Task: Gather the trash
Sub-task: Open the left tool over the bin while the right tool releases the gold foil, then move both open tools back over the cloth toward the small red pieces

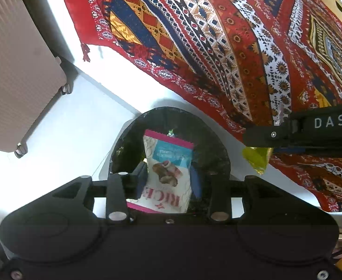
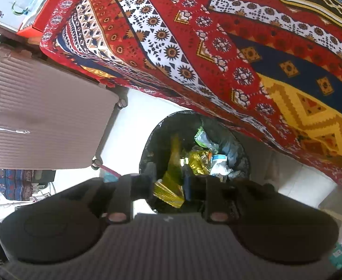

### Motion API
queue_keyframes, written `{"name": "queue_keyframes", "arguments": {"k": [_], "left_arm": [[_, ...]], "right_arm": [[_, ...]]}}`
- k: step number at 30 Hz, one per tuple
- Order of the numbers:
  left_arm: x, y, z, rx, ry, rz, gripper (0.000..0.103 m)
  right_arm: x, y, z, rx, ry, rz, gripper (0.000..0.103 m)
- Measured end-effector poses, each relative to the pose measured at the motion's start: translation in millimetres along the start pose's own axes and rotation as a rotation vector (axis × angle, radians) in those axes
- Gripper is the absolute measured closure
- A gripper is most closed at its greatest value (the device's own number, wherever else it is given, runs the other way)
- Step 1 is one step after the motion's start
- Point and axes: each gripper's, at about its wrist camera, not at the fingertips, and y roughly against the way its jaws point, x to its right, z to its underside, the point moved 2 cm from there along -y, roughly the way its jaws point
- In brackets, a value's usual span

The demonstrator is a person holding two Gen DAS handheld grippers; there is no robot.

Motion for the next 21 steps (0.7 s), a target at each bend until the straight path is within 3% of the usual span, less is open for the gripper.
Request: {"name": "queue_keyframes", "arguments": {"k": [7, 12, 21], "left_arm": [[-1, -5, -5, -0.013, 0.001, -0.016, 0.053], [0, -2, -9, -0.009, -0.003, -0.023, 0.051], [8, 39, -37, 0.091, -0.021, -0.031, 0.048]], "right_arm": [[3, -2, -4, -0.007, -0.013, -0.002, 0.045], [2, 0, -6, -0.004, -0.011, -0.002, 0.043], [-12, 42, -19, 0.058, 0.032, -0.018, 0.043]]}}
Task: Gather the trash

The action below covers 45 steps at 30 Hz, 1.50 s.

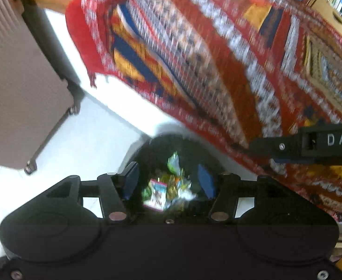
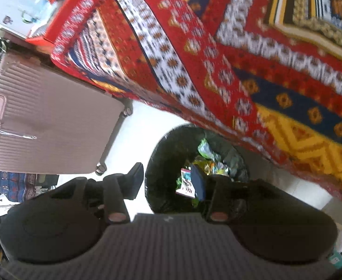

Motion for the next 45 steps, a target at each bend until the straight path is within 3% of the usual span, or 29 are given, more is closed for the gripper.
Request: {"name": "queue_keyframes", "arguments": {"k": [7, 12, 16, 19, 24, 28, 35, 41, 43, 45], "left_arm": [[20, 47, -63, 0.145, 0.011, 0.049, 0.045], [43, 65, -118, 0.210, 0.063, 0.125, 0.045], [74, 56, -160, 0.244, 0.050, 0.130, 0.045], [97, 36, -186, 0.228, 0.061, 0.145, 0.048], [127, -12, -227, 0.172, 0.166, 0.210, 0.061], [147, -51, -259, 0.150, 0.216, 0.181, 0.078], [165, -102, -289, 0.110, 0.304, 0.138, 0.078], [179, -119, -298, 0.121, 0.280, 0.089, 0.077], [183, -118, -299, 0.126, 0.245, 0.066, 0.091], [184, -116, -298, 0.122, 0.228, 0.078, 0.093]], "right_arm": [[-4, 62, -46, 0.096, -0.004, 0.010, 0.043], [4, 105, -95, 0.169, -0.030, 0.014, 0.043], [21, 133, -136, 0.237, -0.034, 0.029, 0.043], [38, 146, -165, 0.273, -0.041, 0.036, 0.043], [66, 149, -200, 0.303, -0.024, 0.069, 0.043], [79, 139, -221, 0.317, 0.052, 0.134, 0.043], [93, 118, -245, 0.297, 0.165, 0.176, 0.043], [106, 101, -261, 0.268, 0.182, 0.166, 0.043], [107, 96, -266, 0.262, 0.197, 0.172, 0.043], [108, 90, -270, 0.255, 0.221, 0.180, 0.043]]}}
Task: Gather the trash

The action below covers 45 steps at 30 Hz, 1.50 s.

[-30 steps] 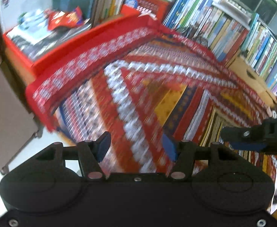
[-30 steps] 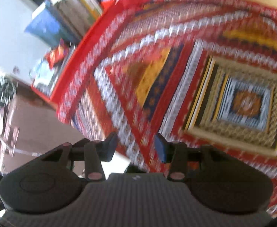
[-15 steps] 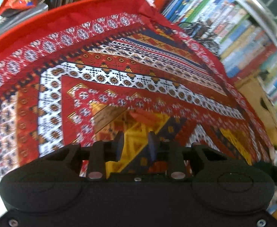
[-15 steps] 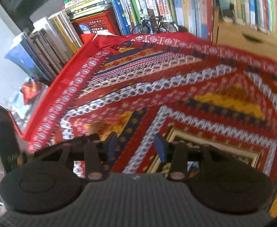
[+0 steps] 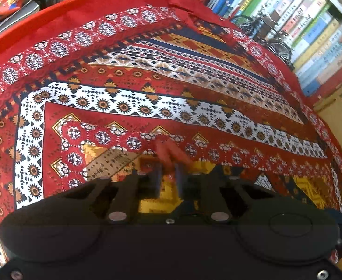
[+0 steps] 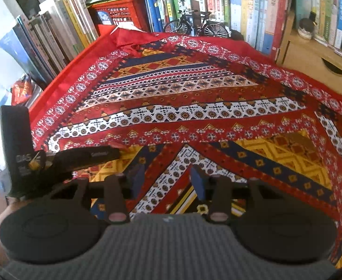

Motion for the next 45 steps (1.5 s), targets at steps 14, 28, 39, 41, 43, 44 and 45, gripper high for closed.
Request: {"name": "queue_keyframes", "arguments": {"k": [14, 28, 39, 41, 43, 44, 45], "left_arm": [[-38, 29, -4, 0.043, -0.087, -0.105, 0.094], [-76, 38, -3, 0.051, -0.009, -0.146, 0.094], [-71, 41, 0, 0.055, -0.024, -0.102, 0.094], [-69, 44, 1, 0.058, -0.026, -0.089, 0.094], [-67, 47, 3, 0.061, -0.033, -0.081, 0.094], [-66, 49, 4, 0.061, -0.036, -0.077, 0.094], [-65, 50, 5, 0.062, -0.038, -0.074, 0.094]], "right_arm": [[-46, -63, -29, -0.171, 0.207, -0.128, 0.043], [-128, -144, -43, -0.489, 0.538, -0.157, 0.053], [-123, -126, -45, -0.465, 0.499, -0.224, 0.090], [-119, -120, -48, -0.448, 0.480, -0.218, 0.090], [-114, -112, -48, -0.435, 0.452, -0.214, 0.090], [-112, -109, -49, -0.430, 0.438, -0.212, 0.090], [-110, -107, -50, -0.426, 0.430, -0.210, 0.090]]}}
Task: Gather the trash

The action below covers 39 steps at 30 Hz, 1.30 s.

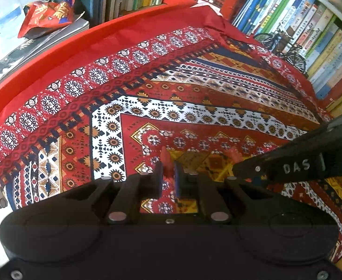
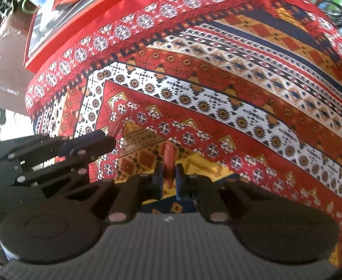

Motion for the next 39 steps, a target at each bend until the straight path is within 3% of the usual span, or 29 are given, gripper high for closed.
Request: {"name": "queue_keyframes", "arguments": {"k": [19, 39], "left_arm": [[11, 39, 16, 0.031, -0.024, 0.054, 0.094], [1, 141, 55, 0.119, -0.200, 0.197, 0.094]], "right_arm": [[-3, 42, 31, 0.079, -0.146, -0.027, 0.090], [-65, 110, 113, 0.243, -0.329, 0.045, 0.090]]}}
